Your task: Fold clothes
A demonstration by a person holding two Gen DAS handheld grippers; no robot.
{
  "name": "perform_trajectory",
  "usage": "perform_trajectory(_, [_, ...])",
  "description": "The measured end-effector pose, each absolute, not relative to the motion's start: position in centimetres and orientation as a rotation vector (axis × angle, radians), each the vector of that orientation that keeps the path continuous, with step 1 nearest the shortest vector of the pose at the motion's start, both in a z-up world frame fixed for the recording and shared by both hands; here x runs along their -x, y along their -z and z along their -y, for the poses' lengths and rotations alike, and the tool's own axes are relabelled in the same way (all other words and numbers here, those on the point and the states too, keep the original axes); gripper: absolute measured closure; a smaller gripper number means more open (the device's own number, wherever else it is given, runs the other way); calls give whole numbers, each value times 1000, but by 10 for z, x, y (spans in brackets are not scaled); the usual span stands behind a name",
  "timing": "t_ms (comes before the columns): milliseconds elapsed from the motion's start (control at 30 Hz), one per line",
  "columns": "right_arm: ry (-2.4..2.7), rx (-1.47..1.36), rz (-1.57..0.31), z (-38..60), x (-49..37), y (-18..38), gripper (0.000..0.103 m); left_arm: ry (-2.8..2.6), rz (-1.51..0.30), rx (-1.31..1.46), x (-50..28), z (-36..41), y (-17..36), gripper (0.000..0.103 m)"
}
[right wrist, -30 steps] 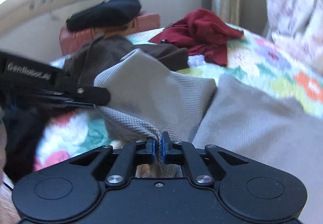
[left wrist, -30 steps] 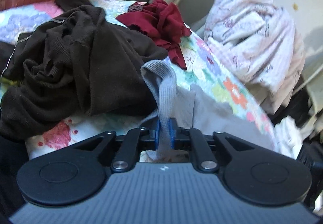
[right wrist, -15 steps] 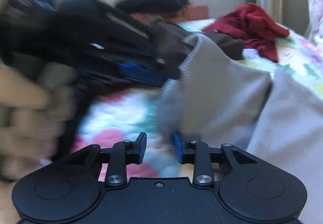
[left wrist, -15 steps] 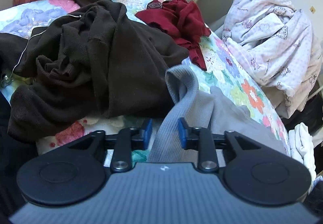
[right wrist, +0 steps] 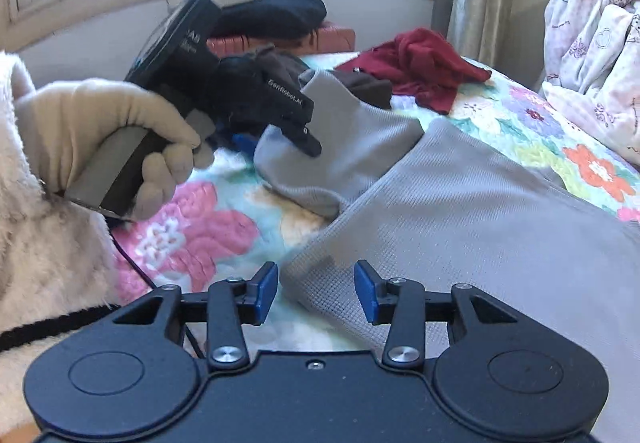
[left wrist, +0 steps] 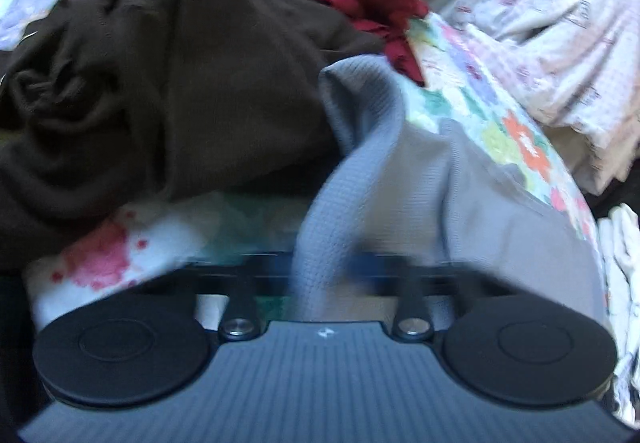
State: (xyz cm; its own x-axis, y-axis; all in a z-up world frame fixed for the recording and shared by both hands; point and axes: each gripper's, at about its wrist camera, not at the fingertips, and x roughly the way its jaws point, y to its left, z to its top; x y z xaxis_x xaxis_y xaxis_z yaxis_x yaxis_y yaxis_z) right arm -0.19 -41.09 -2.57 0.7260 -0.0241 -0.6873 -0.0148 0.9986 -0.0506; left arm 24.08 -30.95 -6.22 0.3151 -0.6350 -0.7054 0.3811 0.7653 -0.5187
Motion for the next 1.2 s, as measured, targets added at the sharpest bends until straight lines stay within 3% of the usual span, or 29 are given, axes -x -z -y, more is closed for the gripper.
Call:
perform_trajectory(33, [7, 83, -757, 407, -1, 27, 46, 682, -1051, 284, -240, 309, 61, 98])
perform_trajectory(433, [132, 392, -896, 373, -40, 78, 47, 701, -993, 292, -234, 307, 58, 98])
perform_trajectory(500, [110, 367, -888, 377, -42, 76, 56, 722, -975, 294, -232, 309, 56, 98])
perform_trajectory(533, [96, 341, -888, 381, -43, 73, 85, 736, -963, 296, -231, 310, 54, 98])
perform_trajectory(600, [104, 287, -870, 392, -43, 63, 95, 767, -932, 294, -228, 313, 49, 98])
perform_trajectory(867, [112, -114, -681, 473, -8, 9, 96, 943, -816, 236, -216, 364, -4, 98])
perform_trajectory(1033, [145, -324, -570, 538, 32, -13, 96, 1127, -730, 97, -180, 458, -63, 98])
perform_trajectory(1200, [228, -418, -507, 599, 87, -20, 96, 1339, -691, -36, -105, 571, -87, 98])
